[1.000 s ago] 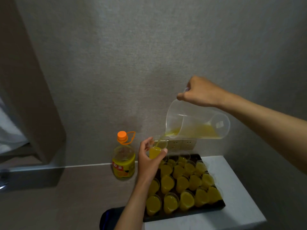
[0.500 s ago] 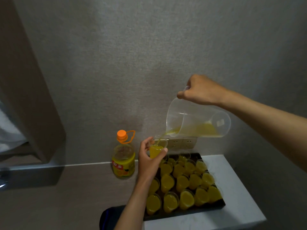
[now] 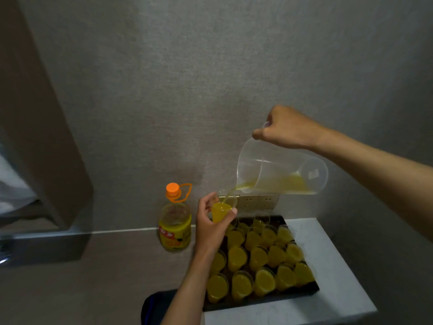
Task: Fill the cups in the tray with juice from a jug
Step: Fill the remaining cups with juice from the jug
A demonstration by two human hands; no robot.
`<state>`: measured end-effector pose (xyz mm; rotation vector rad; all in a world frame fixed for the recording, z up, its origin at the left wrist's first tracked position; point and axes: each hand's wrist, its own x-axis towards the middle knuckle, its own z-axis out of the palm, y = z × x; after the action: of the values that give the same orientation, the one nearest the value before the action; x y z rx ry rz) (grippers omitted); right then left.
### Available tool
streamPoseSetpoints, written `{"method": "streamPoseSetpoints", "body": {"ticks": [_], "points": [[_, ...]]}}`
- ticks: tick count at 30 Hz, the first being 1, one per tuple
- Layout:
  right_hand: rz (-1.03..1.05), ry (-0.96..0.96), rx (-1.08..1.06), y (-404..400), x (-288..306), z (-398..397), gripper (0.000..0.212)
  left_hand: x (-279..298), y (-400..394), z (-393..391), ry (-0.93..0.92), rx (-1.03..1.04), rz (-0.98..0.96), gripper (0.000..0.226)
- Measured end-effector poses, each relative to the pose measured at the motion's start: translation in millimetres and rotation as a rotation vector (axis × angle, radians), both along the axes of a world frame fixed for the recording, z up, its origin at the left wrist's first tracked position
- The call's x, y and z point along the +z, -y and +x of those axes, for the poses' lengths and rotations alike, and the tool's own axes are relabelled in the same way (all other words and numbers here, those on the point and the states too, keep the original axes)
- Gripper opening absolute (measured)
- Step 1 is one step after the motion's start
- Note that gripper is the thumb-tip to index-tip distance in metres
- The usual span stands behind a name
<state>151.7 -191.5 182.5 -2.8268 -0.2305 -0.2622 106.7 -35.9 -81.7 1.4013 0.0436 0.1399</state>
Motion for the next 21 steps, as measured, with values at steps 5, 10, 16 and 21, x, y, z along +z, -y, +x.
{"method": "streamPoseSetpoints", "body": {"ticks": [5,10,16,21], "points": [[0.002,-0.003,-0.003,-2,-1,0,0.04,1,-1,0,-0.003,-0.017,0.007,0.063],[-0.016,-0.002,0.001,-5,-2,2,0.037,2,-3,0,-0.001,-0.014,0.014,0.062],[-0.032,0.006,-0.006,-9,-1,2,0.04,-1,-5,2,0.003,-0.003,0.006,0.059],[-0.04,0.001,-0.008,-13,-2,0,0.042,-3,-7,3,0.009,-0.001,-0.007,0.057]]}}
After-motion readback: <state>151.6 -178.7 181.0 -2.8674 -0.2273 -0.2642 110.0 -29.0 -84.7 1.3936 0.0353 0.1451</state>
